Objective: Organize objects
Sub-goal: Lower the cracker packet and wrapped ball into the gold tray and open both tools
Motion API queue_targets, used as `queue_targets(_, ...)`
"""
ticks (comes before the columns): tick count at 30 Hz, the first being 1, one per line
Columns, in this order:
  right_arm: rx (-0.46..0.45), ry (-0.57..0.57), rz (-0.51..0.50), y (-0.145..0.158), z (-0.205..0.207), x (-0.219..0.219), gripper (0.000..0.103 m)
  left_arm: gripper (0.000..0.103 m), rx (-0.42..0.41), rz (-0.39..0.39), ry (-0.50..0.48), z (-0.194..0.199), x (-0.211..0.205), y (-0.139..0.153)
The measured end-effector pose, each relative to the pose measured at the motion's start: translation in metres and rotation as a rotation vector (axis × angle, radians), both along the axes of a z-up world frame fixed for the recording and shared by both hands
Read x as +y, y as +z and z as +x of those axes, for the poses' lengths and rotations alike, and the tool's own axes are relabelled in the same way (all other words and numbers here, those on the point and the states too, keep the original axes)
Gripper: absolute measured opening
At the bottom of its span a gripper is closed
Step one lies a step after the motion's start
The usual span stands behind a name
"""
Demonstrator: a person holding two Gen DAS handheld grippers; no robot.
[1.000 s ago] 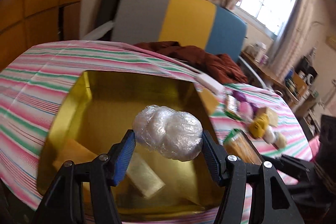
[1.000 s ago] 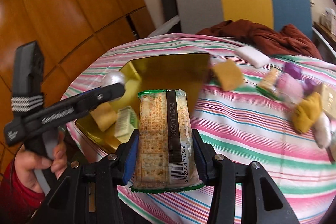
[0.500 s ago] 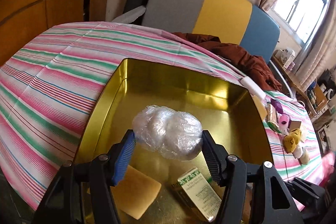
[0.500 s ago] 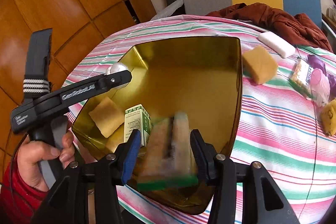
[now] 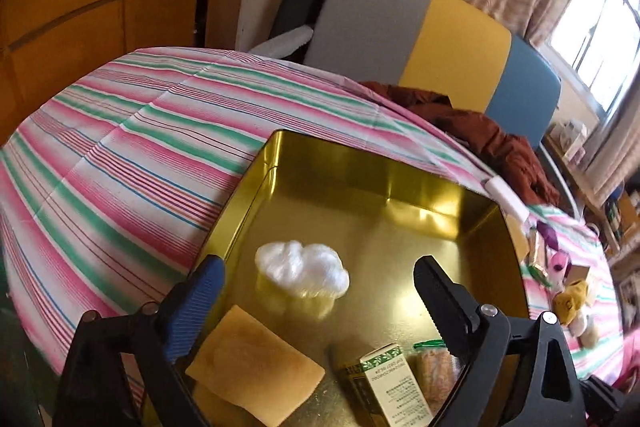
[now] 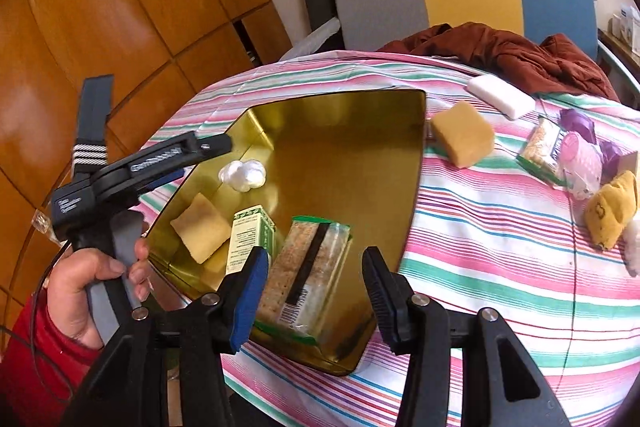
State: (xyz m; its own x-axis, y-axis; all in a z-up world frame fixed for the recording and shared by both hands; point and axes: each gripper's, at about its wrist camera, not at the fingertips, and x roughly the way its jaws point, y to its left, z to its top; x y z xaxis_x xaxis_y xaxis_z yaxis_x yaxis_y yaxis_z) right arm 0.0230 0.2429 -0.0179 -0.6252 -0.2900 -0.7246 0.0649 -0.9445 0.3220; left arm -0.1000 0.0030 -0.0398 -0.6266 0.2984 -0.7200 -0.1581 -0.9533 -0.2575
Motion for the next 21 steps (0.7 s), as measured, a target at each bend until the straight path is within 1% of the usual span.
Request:
queue_targets(3, 0.0, -0.02, -0.011, 0.0, 0.0, 0.007, 0.049, 0.098, 0.001, 0.04, 0.033, 0.004, -0.007, 0.004)
queue_targets(6, 0.004, -0.03, -0.017, 0.001, 0.002, 0.011, 0.049, 0.099, 0.0, 0.072, 0.063, 0.009, -0.011, 0.006)
queue_targets(8, 0.006, -0.033, -0.016, 0.001, 0.004, 0.012, 0.049, 0.099, 0.005, 0.066, 0.077, 0.012, -0.012, 0.007)
queue_targets(10, 0.008, -0.031, -0.022, 0.001, 0.006, 0.014, 0.049, 0.099, 0.015, 0.037, 0.081, 0.015, -0.009, 0.008)
queue_targets(13, 0.012, -0.038, -0.021, 0.002, 0.009, 0.019, 0.049, 0.099, 0.036, -0.019, 0.058, 0.024, 0.001, 0.011)
queue_targets(14, 0.016, -0.039, -0.019, 0.003, 0.01, 0.021, 0.049, 0.099, 0.041, -0.027, 0.047, 0.027, 0.004, 0.012)
queue_targets(21, 0.034, -0.086, 0.008, 0.01, 0.018, 0.047, 0.049, 0.102, 0.053, 0.019, -0.028, 0.045, 0.029, 0.022)
